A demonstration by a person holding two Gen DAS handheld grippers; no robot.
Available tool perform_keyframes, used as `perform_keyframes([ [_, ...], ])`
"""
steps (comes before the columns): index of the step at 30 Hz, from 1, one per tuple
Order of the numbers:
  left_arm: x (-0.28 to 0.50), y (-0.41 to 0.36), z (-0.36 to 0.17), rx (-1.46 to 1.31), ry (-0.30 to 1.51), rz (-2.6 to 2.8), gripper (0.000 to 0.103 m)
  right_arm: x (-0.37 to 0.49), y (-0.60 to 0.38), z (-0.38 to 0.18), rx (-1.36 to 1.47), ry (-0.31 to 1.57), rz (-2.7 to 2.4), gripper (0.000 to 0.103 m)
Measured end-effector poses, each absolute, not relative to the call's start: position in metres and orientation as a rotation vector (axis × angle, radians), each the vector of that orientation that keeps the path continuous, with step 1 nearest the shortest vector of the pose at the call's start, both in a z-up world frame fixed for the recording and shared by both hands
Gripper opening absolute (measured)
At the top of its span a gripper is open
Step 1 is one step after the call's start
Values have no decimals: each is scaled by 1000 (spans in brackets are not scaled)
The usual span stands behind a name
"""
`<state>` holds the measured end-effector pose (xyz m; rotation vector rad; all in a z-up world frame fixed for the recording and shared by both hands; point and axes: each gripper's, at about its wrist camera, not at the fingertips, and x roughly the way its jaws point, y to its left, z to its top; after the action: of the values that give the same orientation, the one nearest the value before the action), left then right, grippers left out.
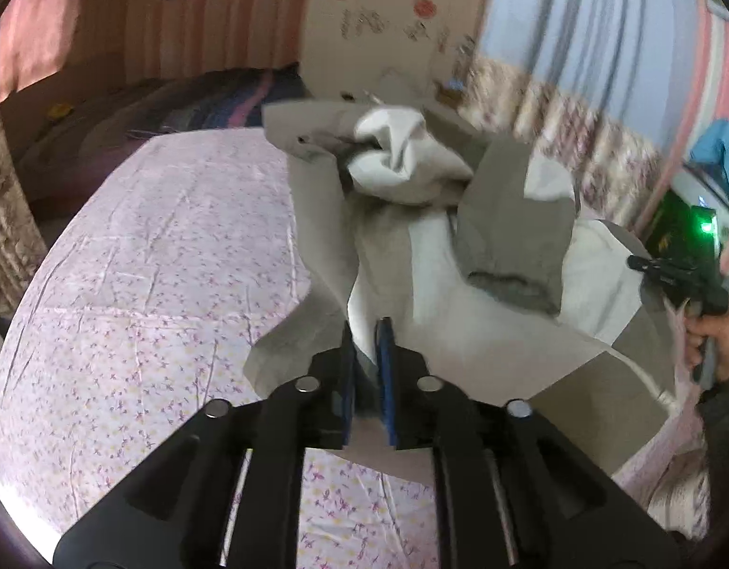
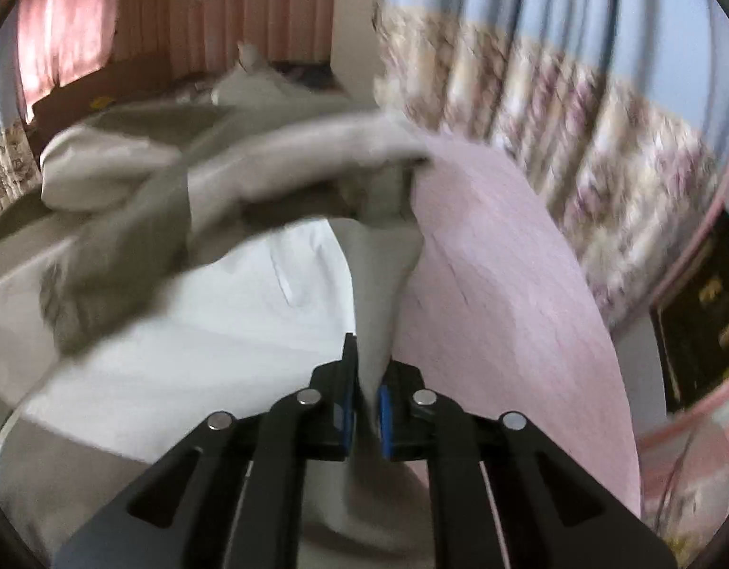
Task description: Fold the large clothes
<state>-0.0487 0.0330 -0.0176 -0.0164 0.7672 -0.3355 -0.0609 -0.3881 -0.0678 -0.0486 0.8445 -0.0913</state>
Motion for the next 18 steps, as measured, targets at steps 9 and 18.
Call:
perform_keyframes([
  [9, 2, 72, 35, -17, 681, -233, 97, -62, -390, -14, 7, 711, -83, 78],
  [18, 107, -11, 23, -46, 839, -352, 100, 60, -318, -28, 33, 818, 7, 78],
])
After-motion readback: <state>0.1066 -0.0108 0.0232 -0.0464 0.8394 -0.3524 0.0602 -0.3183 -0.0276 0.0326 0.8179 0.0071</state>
